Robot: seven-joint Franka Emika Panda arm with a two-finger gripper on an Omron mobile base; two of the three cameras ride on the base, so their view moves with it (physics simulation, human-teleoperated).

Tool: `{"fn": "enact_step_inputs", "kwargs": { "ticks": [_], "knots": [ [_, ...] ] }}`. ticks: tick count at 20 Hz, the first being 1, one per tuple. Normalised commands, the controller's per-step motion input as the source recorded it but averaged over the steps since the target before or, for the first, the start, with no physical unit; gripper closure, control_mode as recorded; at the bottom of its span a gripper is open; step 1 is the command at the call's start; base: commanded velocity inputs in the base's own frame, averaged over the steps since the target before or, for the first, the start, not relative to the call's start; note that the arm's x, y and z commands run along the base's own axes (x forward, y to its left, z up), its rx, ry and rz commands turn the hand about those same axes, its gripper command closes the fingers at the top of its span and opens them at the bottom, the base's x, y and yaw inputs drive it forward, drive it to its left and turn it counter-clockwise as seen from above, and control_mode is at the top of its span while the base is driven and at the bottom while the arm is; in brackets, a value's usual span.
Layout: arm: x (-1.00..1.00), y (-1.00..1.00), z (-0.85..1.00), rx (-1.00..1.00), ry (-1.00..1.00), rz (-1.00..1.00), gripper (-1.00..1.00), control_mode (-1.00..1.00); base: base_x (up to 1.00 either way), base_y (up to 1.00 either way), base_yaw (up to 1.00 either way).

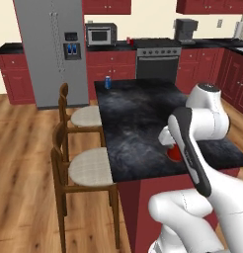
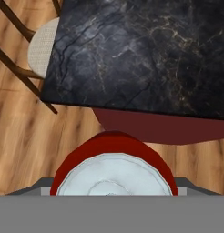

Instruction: Four empty soda cans are scattered around the kitchen. Gather all the cans and cluster them next to the stove for recycling.

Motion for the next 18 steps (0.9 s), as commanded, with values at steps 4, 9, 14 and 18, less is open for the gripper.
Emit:
{"fn": "enact_step_inputs", "kwargs": {
  "ticks": [4,9,14,18],
  "knots": [
    [-0.07,0.00,0.00,0.00,0.00,0.00,1.00,1.00,-0.31,0.00,0.00],
    [0.00,0.00,0.00,0.00,0.00,0.00,1.00,1.00,-0.45,0.00,-0.01],
    [0.00,0.00,0.00,0.00,0.00,0.00,1.00,1.00,-0.29,-0.21,0.00],
    [0.00,0.00,0.00,0.00,0.00,0.00,1.00,1.00,-0.39,-0.55,0.00]
  ]
}}
